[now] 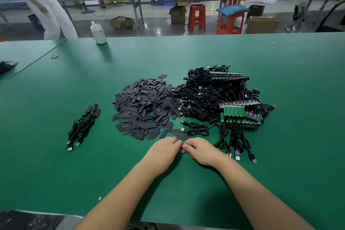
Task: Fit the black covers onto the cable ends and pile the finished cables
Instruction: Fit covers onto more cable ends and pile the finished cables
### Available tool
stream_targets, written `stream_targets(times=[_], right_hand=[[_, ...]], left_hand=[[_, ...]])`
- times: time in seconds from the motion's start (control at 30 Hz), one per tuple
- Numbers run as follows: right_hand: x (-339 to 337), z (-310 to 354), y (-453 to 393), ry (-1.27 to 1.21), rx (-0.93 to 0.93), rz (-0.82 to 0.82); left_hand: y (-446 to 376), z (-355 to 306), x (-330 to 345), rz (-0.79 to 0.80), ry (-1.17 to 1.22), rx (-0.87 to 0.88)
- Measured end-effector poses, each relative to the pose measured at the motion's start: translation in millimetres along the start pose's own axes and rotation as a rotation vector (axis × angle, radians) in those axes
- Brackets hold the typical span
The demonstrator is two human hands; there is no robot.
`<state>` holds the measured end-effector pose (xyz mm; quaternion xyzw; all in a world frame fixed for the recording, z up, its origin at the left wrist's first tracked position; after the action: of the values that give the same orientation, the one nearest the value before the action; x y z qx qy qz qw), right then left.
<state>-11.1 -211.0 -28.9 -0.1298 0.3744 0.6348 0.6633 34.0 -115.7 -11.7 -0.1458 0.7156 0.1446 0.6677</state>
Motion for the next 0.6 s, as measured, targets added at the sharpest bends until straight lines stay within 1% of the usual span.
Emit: stream_targets(times=[0.07,0.1,0.13,0.2,0.27,0.3,0.33,0.37,0.43,0.5,0.6], right_hand=[[-0.3,-0.2,0.3,0.0,0.002,-0.004],[-1.4,-0.7,0.3,-0.015,0.005,-0.012],[-2.9,-1.7,0.5,-0.05,0.012,-0.025],[-6.1,-4.6,0.9,-0.179,0.028,-0.065],[-9.5,-8.8,1.5,-0.295,0.047,-0.115],[-10.4,-10.5,1.7,-0.333,0.054,-0.134],[-10.6,-11.4,2.2,-0.366,0.054,-0.146],[-10.2,-11.3,2.4,-0.39,0.049,-0.149],[-8.5,-10.1,3.0,-0.412,0.041,-0.14],[-6.3,-8.3,4.0,-0.453,0.041,-0.126],[-1.4,-3.4,5.7,-0.583,0.032,-0.096]], left_hand=[[-0.2,0.6,2.8,0.003,0.003,0.004],[0.2,1.1,2.7,-0.013,0.035,0.001],[0.9,3.3,1.1,-0.054,0.119,-0.019],[4.7,14.3,-5.0,-0.182,0.418,-0.159],[10.2,32.5,-3.1,-0.267,0.79,-0.411],[13.2,39.6,3.3,-0.274,0.99,-0.534],[15.2,43.3,11.4,-0.258,1.175,-0.617],[15.4,43.8,17.5,-0.233,1.302,-0.653],[15.0,40.0,19.3,-0.206,1.408,-0.629],[14.9,38.9,17.2,-0.236,1.46,-0.622],[14.7,43.3,14.2,-0.303,1.524,-0.662]])
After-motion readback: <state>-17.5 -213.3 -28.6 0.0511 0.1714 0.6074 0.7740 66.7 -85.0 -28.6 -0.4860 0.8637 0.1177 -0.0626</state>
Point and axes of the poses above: each hand's wrist, its own y-axis away from the middle knuckle, its own x-axis out of the palm, z = x × y, the point moved 8 cm from there along -y, towards the middle knuckle, and after that the axes turned 1 degree about -x, right-handed, at the moved point
